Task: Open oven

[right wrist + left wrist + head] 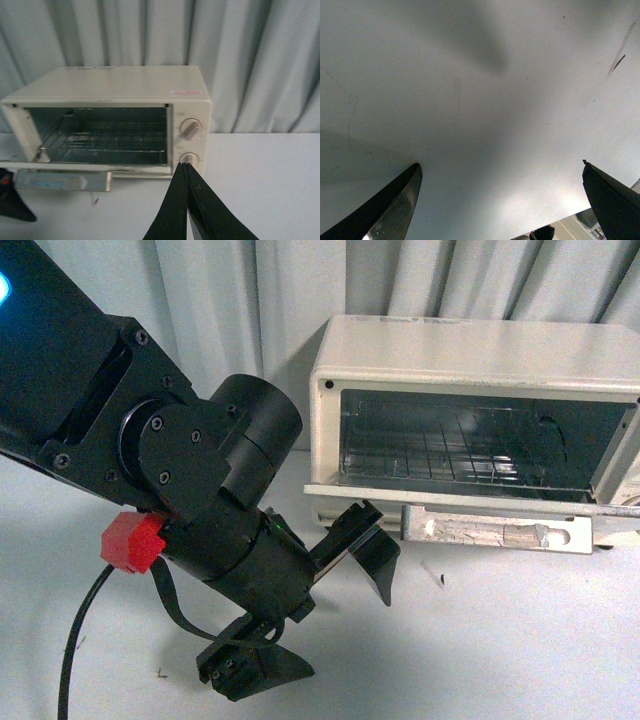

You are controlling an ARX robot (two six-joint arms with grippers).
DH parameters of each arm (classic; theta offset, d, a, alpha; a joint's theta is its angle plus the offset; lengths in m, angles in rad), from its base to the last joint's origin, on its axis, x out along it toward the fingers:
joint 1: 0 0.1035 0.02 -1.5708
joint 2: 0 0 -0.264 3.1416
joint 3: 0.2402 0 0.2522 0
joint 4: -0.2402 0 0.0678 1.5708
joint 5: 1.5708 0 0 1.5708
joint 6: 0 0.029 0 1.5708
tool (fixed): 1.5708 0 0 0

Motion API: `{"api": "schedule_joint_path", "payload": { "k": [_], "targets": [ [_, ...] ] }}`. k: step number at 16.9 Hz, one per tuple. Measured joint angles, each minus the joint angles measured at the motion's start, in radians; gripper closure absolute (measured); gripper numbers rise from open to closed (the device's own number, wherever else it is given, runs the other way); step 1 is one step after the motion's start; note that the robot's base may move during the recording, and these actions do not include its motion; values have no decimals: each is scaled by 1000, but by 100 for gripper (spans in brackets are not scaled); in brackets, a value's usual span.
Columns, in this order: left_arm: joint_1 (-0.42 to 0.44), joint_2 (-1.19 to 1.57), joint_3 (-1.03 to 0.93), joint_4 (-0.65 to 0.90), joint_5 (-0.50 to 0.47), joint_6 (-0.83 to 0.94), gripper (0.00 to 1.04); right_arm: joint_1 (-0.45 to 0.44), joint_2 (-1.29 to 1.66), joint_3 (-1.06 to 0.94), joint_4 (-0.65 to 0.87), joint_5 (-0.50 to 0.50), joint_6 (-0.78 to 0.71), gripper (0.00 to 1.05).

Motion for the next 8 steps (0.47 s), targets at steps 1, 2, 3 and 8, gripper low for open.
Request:
{"api": "schedule_joint_path", "payload": {
  "k": [1,2,3,8],
  "targets": [
    [0,0,0,2,1,0,7,57,-29,-18,16,23,-1,103],
    [0,0,0,0,1,0,7,50,-53,-31,-18,37,0,103],
    [0,0,0,0,2,0,7,51,-61,-31,-19,37,0,103],
    [0,0,0,1,1,0,7,51,-120,-31,-72,37,0,103]
  ]
}}
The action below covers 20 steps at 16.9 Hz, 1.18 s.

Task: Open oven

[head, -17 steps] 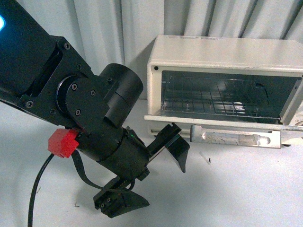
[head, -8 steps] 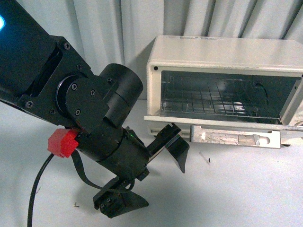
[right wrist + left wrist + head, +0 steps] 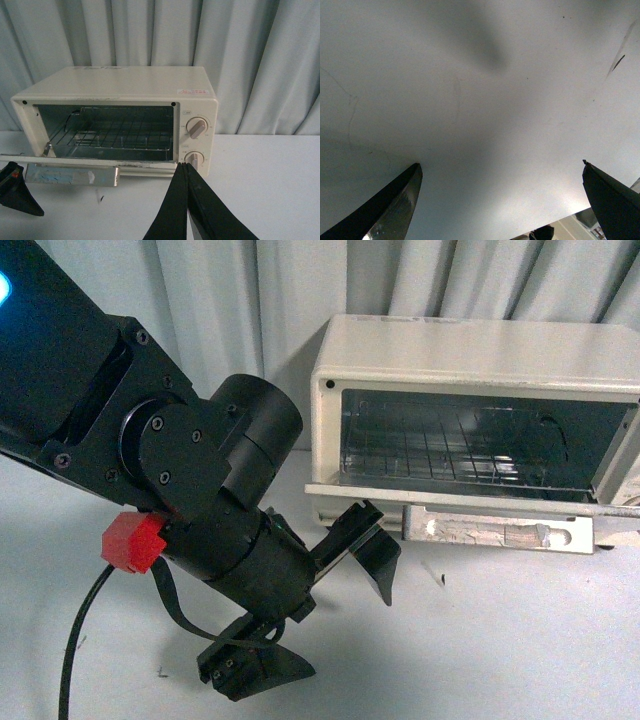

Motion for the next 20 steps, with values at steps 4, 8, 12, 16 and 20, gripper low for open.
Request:
{"api": "schedule_joint_path", "payload": {
  "k": [4,8,12,16,20],
  "targets": [
    [0,0,0,0,1,0,7,0,-177,0,-189,0,0,103],
    [0,0,0,0,0,0,7,0,-181,0,-188,0,0,103],
    [0,0,0,0,-1,0,7,0,-181,0,-192,0,0,59],
    [0,0,-8,17,2,0,7,0,-181,0,-191,0,0,19],
    [3,-5,-104,167,32,32,7,0,-181,0,-192,0,0,7]
  ]
}}
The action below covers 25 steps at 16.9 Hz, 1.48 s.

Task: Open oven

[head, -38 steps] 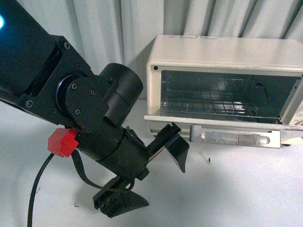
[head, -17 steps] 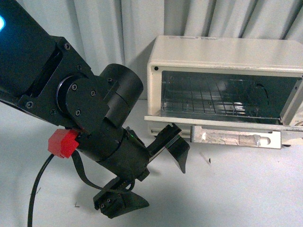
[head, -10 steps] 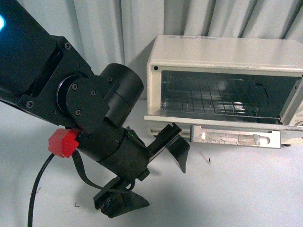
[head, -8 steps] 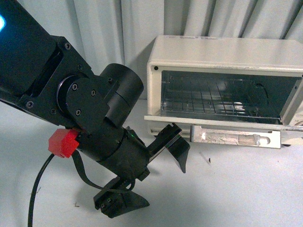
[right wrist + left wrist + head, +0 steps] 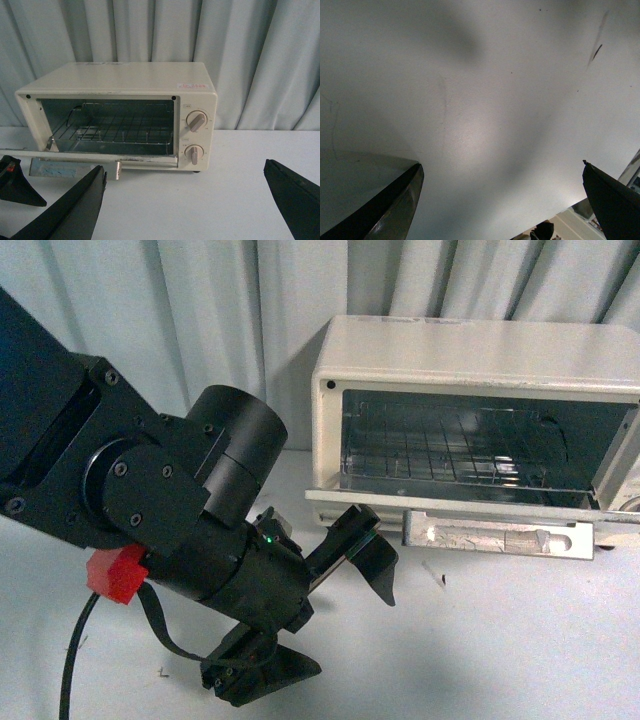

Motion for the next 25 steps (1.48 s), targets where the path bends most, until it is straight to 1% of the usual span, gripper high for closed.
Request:
{"api": "schedule_joint_path", "payload": {
  "k": [4,5,6,7,8,9,10,11,12,13,14,16,17,18,21,24,25],
  "targets": [
    [-1,17,-105,200,29,70,7,0,0,0,0,0,0,6],
    [-5,23,-142,270,30,99,7,0,0,0,0,0,0,6],
    [-8,23,-177,328,26,101,7,0,0,0,0,0,0,6],
    [-11,22,-188,348,18,101,8,0,0,0,0,0,0,6],
    [-15,20,-226,435,-14,104,8,0,0,0,0,0,0,6],
    [-62,127,-334,865,-315,258,20,0,0,0,0,0,0,6],
    [-81,248,-430,1246,-549,465,30,1,0,0,0,-4,0,6],
    [-68,288,-559,1372,-735,658,40,0,0,0,2,-1,0,6],
    [-6,264,-675,1397,-838,739,49,0,0,0,-2,7,0,6],
    [68,210,-776,1405,-861,783,59,0,0,0,3,5,0,6],
    [113,153,-887,1416,-837,838,73,0,0,0,0,2,0,6],
    [166,31,-1015,1369,-747,906,96,0,0,0,0,1,0,6],
    [200,-42,-1072,1334,-706,922,103,0,0,0,0,1,0,6],
    [221,-99,-1109,1315,-679,932,103,0,0,0,0,1,0,6],
    [277,-377,-1113,1323,-626,938,103,0,0,0,1,-1,0,6],
    [330,-811,-1114,1320,-571,939,103,0,0,0,0,-1,0,6],
    [343,-951,-1114,1254,-560,938,103,0,0,0,1,-1,0,6]
  ]
}}
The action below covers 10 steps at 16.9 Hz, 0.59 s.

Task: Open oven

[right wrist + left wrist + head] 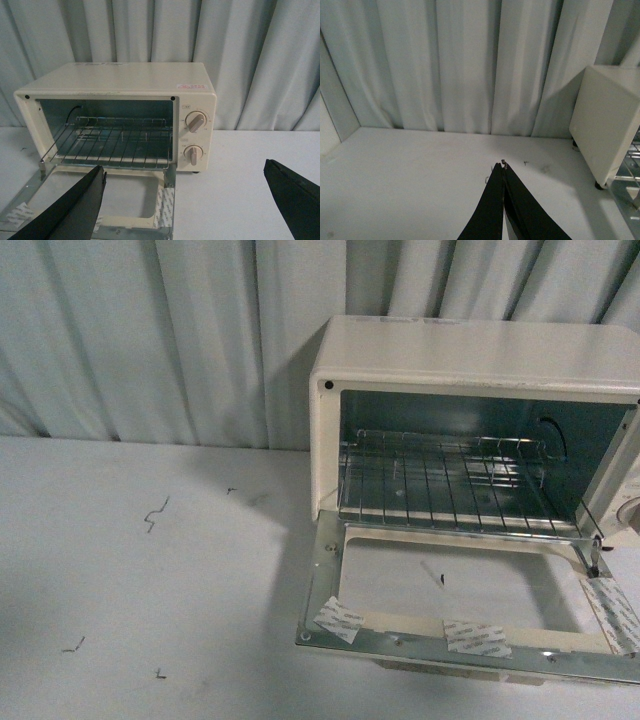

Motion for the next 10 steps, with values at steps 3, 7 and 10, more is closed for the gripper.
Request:
{"api": "schedule_joint_path", "payload": {
  "k": [3,7,10],
  "targets": [
    [106,-387,0,-350,94,0,103,0,0,0,0,0,0,6],
    [103,-721,3,-685,104,0,103,0,0,0,-1,0,0,6],
    [103,-873,11,-886,104,1,103,0,0,0,-1,0,0,6]
  ]
}}
